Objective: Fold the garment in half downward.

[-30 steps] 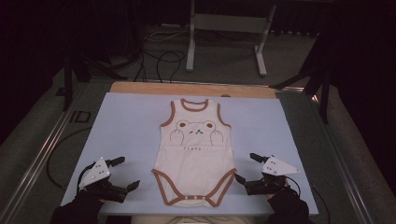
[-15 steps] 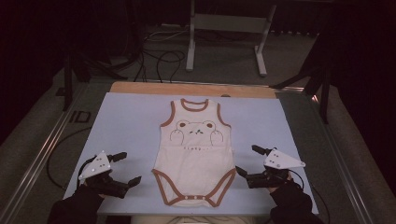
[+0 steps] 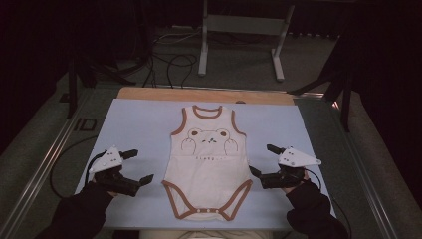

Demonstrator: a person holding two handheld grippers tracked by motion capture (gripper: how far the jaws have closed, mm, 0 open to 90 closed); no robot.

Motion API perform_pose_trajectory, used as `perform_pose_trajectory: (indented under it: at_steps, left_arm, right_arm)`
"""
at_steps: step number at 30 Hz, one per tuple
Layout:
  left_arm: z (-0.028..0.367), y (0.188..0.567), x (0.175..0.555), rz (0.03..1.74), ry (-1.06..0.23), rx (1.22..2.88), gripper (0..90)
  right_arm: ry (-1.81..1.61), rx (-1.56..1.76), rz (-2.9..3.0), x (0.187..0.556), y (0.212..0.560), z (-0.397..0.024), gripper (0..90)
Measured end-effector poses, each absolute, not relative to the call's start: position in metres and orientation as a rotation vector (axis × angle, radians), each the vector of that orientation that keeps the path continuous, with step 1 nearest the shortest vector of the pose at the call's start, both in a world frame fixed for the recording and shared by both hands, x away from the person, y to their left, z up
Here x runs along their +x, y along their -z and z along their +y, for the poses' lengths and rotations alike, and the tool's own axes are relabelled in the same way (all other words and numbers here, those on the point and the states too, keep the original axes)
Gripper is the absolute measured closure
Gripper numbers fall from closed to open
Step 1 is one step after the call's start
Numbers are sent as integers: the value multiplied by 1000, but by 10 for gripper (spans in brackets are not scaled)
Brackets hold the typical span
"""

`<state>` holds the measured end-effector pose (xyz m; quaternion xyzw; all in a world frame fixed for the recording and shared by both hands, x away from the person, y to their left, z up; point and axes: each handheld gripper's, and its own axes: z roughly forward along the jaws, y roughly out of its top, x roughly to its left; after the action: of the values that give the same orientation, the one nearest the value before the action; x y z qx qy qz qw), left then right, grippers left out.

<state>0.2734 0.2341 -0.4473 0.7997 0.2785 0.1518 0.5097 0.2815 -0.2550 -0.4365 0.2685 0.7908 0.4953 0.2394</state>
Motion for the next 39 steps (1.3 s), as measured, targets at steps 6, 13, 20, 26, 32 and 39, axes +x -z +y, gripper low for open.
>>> perform_pose_trajectory:
  at_steps: [6,13,20,26,32,39]
  left_arm:
    - [228,448,283,664,-358,1932,2]
    - [220,453,299,675,-338,1951,2]
    - [216,455,310,702,-346,1968,2]
    - [207,461,325,713,-349,2010,2]
    - [200,465,337,727,-338,2025,2]
    - [193,474,353,754,-356,2042,25]
  right_arm:
    - [-1364,736,2184,292,438,-248,75]
    - [-1356,737,2231,312,445,-239,79]
    - [-1347,770,2268,323,454,-234,79]
    - [-1313,828,2294,342,466,-230,79]
    - [-1301,868,2295,358,475,-232,83]
    - [-1277,911,2310,370,484,-234,132]
